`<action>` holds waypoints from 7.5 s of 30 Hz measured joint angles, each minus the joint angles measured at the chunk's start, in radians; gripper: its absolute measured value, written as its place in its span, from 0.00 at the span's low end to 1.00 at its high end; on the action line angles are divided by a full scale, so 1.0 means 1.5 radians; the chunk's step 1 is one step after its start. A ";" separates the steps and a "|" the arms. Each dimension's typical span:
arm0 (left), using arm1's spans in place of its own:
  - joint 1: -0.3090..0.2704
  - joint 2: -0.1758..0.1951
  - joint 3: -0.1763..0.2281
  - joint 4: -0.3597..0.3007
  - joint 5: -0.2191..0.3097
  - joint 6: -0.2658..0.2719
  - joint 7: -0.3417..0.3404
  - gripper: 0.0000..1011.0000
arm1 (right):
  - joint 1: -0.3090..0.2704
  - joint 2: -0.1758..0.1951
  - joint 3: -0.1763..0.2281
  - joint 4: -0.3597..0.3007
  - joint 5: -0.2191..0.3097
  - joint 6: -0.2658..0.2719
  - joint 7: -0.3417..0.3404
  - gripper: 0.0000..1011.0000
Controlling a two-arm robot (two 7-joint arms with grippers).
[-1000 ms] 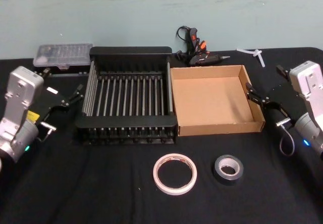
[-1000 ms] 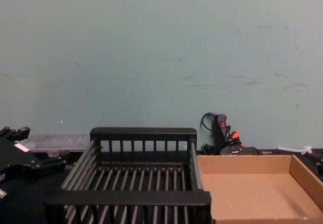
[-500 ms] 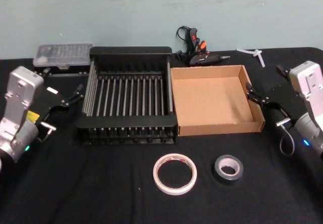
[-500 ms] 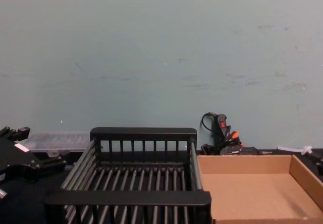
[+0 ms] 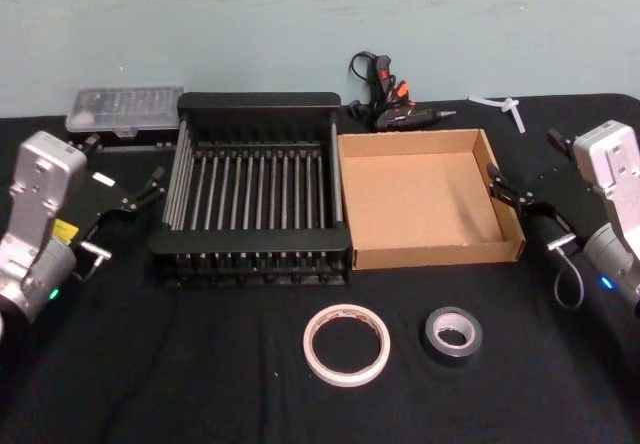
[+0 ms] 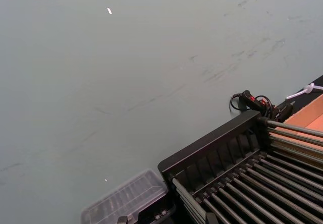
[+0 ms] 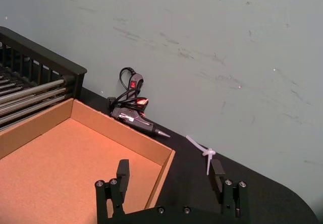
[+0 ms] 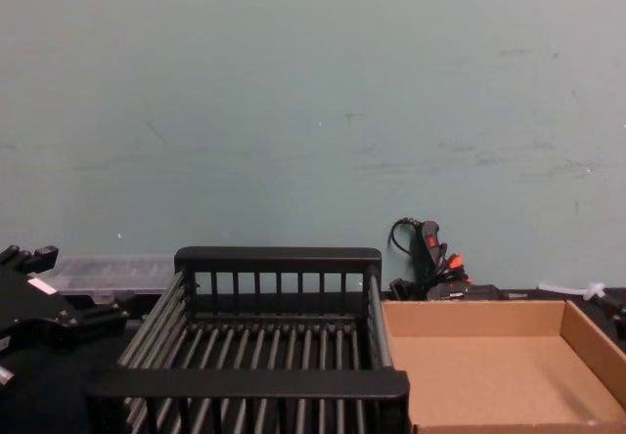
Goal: Pick up the white tape and place it into the black box , Pick up the silver tape and place it into the brown box.
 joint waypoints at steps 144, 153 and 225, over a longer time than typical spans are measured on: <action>0.000 0.000 0.000 0.000 0.000 0.000 0.000 0.99 | -0.208 -0.047 0.142 -0.282 0.066 0.503 0.171 0.95; 0.000 0.000 0.000 0.000 0.000 0.000 0.000 0.99 | -0.208 -0.047 0.142 -0.283 0.068 0.502 0.171 0.70; 0.000 0.000 0.000 0.000 0.000 0.000 0.000 0.99 | -0.020 -0.090 0.133 -0.180 0.008 0.382 0.218 0.16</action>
